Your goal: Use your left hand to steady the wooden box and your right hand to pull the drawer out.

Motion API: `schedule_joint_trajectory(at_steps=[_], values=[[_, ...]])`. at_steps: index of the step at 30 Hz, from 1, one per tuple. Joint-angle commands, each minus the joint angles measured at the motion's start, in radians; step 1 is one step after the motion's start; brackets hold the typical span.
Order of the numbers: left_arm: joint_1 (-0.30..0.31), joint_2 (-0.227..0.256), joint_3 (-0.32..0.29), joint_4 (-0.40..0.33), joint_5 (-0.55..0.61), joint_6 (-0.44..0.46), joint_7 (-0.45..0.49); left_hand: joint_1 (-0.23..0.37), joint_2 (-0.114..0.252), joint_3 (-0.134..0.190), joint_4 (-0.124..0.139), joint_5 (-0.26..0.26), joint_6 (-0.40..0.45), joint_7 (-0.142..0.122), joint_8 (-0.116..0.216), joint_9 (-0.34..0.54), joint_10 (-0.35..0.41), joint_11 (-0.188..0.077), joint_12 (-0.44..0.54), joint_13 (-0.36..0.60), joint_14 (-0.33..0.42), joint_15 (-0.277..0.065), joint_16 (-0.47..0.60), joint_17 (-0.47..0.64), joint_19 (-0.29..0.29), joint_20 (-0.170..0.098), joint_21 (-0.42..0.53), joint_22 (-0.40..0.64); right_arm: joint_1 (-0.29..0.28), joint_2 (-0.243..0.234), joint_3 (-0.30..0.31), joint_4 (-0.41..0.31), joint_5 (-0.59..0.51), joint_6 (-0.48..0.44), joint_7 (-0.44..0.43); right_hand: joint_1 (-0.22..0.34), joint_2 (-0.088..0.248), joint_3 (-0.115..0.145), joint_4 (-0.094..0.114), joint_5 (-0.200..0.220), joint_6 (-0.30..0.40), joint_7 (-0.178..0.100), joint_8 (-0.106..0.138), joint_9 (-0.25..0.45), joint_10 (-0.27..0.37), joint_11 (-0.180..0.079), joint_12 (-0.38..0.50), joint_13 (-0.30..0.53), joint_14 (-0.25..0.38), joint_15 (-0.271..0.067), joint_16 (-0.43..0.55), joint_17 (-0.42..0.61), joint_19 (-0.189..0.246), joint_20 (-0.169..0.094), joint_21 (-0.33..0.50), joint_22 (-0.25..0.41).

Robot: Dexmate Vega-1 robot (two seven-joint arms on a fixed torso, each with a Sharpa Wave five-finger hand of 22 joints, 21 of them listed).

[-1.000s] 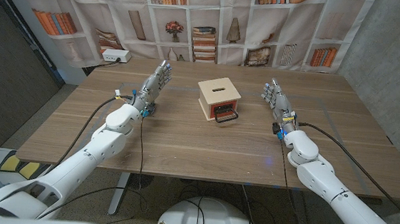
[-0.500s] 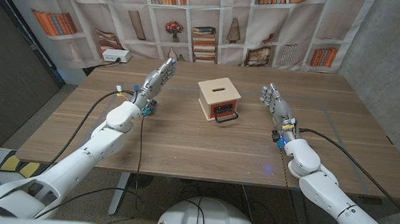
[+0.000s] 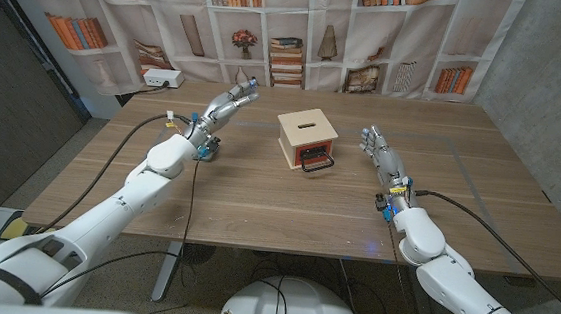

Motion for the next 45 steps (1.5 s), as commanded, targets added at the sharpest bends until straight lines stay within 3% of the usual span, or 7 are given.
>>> schedule_joint_trajectory(at_steps=[1, 6, 11, 16, 23, 37, 45], values=[[0.029, 0.057, -0.017, -0.053, 0.149, -0.045, 0.107, 0.12, -0.018, 0.034, -0.057, -0.016, 0.003, -0.017, -0.002, 0.006, 0.015, -0.018, -0.004, 0.005, 0.023, -0.044, 0.0, -0.001, 0.03, -0.065, 0.0, 0.003, -0.035, 0.005, -0.005, -0.049, -0.034, -0.041, -0.039, 0.012, -0.004, 0.001, -0.004, 0.009, 0.005, 0.001, 0.005, 0.003, 0.01, 0.0, 0.008, 0.002, 0.007, 0.0, 0.004, 0.001, 0.004, -0.042, -0.002, 0.003], [0.061, 0.112, -0.027, -0.155, 0.269, 0.035, 0.198, 0.215, -0.038, 0.054, -0.066, -0.031, 0.0, -0.019, -0.003, 0.007, 0.017, -0.031, -0.006, 0.006, 0.029, -0.049, -0.002, -0.002, 0.043, -0.059, 0.0, 0.003, -0.039, 0.011, -0.005, -0.048, -0.032, -0.041, -0.043, 0.013, -0.002, 0.001, -0.005, 0.009, 0.007, 0.001, 0.006, 0.003, 0.012, 0.002, 0.008, 0.003, 0.007, 0.0, 0.004, 0.002, 0.005, -0.04, -0.003, 0.003], [0.091, 0.165, -0.035, -0.258, 0.373, 0.137, 0.263, 0.269, -0.077, 0.05, -0.059, -0.043, 0.033, -0.033, 0.008, 0.008, 0.048, -0.043, 0.003, 0.006, 0.049, -0.058, 0.002, -0.003, 0.053, -0.064, 0.001, 0.004, -0.042, 0.011, -0.003, -0.053, -0.032, -0.047, -0.047, 0.015, 0.0, 0.002, -0.006, 0.008, 0.008, 0.0, 0.005, 0.004, 0.015, -0.001, 0.008, 0.003, 0.009, 0.0, 0.004, 0.002, 0.007, -0.041, -0.006, 0.003], [0.097, 0.213, -0.029, -0.338, 0.448, 0.243, 0.274, 0.264, -0.102, 0.033, -0.043, -0.051, 0.075, -0.04, 0.02, 0.009, 0.07, -0.038, 0.008, 0.006, 0.063, -0.061, 0.003, -0.003, 0.055, -0.07, 0.0, 0.006, -0.045, 0.014, -0.004, -0.053, -0.03, -0.046, -0.048, 0.016, 0.0, 0.001, -0.008, 0.008, 0.009, 0.0, 0.005, 0.004, 0.017, 0.001, 0.008, 0.003, 0.01, -0.001, 0.004, 0.002, 0.008, -0.04, -0.008, 0.003], [0.079, 0.248, -0.004, -0.384, 0.531, 0.313, 0.275, 0.244, -0.104, 0.021, -0.019, -0.054, 0.13, -0.047, 0.032, 0.009, 0.113, -0.046, 0.017, 0.007, 0.103, -0.067, 0.013, 0.001, 0.063, -0.072, 0.003, 0.008, -0.051, 0.018, -0.006, -0.056, -0.023, -0.052, -0.051, 0.017, 0.003, 0.001, -0.009, 0.007, 0.01, 0.0, 0.005, 0.004, 0.018, 0.003, 0.007, 0.003, 0.013, 0.0, 0.004, 0.002, 0.01, -0.038, -0.01, 0.003], [0.002, 0.269, 0.051, -0.426, 0.68, 0.325, 0.253, 0.263, -0.084, 0.028, -0.012, -0.055, 0.22, -0.061, 0.049, 0.009, 0.202, -0.061, 0.032, 0.007, 0.18, -0.088, 0.022, 0.002, 0.131, -0.077, 0.023, 0.01, -0.055, 0.021, -0.013, -0.055, -0.022, -0.048, -0.046, 0.015, 0.005, -0.001, -0.009, 0.006, 0.011, -0.001, 0.004, 0.004, 0.02, 0.002, 0.005, 0.003, 0.016, 0.001, 0.004, 0.004, 0.014, -0.037, -0.014, 0.004], [-0.035, 0.258, 0.077, -0.449, 0.737, 0.352, 0.233, 0.22, -0.094, 0.004, 0.013, -0.059, 0.273, -0.062, 0.058, 0.009, 0.241, -0.065, 0.035, 0.007, 0.21, -0.092, 0.024, 0.005, 0.147, -0.08, 0.025, 0.011, -0.067, 0.018, -0.012, -0.053, -0.018, -0.039, -0.043, 0.015, 0.005, -0.001, -0.01, 0.005, 0.013, -0.002, 0.004, 0.004, 0.021, 0.003, 0.004, 0.003, 0.017, 0.002, 0.004, 0.004, 0.015, -0.036, -0.016, 0.004]])
